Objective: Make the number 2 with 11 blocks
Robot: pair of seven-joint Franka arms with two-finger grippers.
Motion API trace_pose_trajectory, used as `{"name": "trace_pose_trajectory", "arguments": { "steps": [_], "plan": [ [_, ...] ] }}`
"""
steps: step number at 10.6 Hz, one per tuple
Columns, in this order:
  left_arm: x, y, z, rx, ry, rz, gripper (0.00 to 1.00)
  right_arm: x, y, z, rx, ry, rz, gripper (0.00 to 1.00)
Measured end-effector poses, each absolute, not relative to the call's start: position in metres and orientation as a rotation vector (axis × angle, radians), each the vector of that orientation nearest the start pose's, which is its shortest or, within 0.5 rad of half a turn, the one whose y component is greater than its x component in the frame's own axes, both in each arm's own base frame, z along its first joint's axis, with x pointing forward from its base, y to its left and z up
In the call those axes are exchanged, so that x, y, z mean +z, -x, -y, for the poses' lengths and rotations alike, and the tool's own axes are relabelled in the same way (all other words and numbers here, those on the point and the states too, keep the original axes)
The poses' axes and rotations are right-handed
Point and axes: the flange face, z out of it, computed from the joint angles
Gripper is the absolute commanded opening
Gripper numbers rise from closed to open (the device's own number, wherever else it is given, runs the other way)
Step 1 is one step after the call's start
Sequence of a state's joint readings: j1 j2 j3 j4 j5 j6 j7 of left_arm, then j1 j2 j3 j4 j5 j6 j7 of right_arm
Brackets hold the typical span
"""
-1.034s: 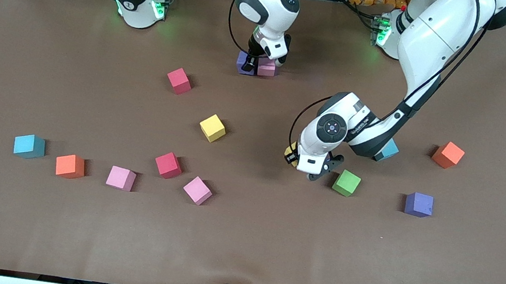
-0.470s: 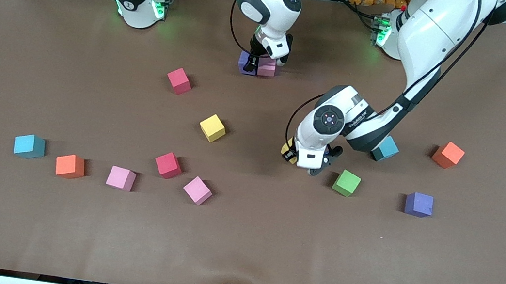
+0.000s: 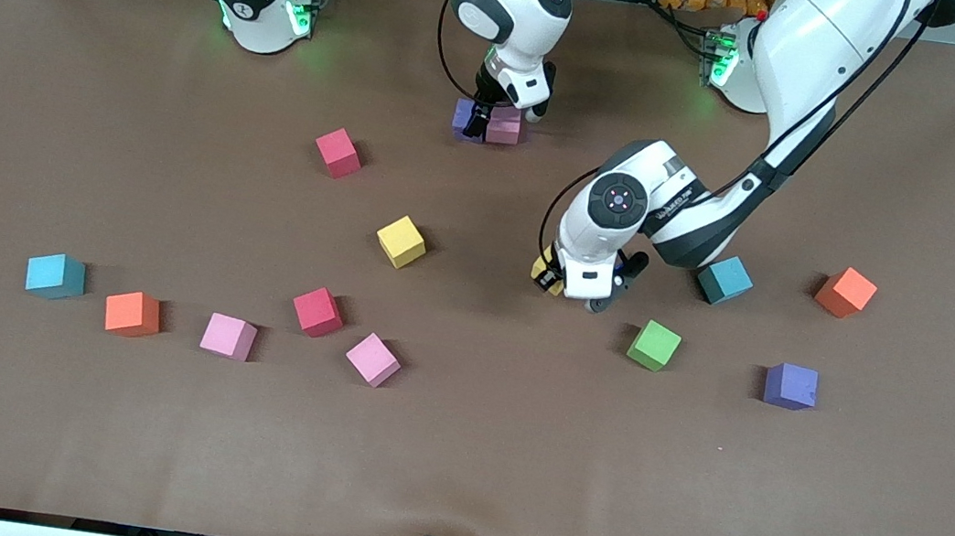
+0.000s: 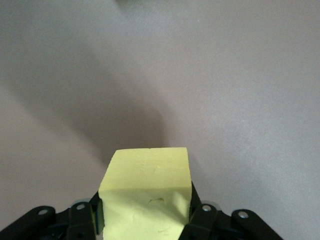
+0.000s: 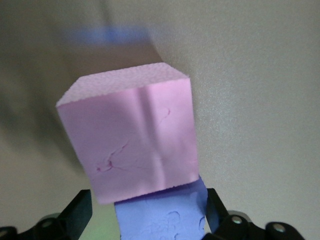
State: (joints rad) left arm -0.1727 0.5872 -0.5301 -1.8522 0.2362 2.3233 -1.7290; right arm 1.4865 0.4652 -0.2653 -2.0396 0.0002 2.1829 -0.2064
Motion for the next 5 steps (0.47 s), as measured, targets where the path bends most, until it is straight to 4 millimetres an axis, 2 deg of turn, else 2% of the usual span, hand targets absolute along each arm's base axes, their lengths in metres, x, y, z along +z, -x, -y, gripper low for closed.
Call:
{"name": "trace_pose_trajectory", "arguments": {
  "steps": [5],
  "plan": [
    [0.238, -0.487, 0.402, 0.205, 2.736, 1.545, 0.46, 0.205, -0.194, -0.529, 0.339, 2.539, 2.215, 1.0]
  ]
}}
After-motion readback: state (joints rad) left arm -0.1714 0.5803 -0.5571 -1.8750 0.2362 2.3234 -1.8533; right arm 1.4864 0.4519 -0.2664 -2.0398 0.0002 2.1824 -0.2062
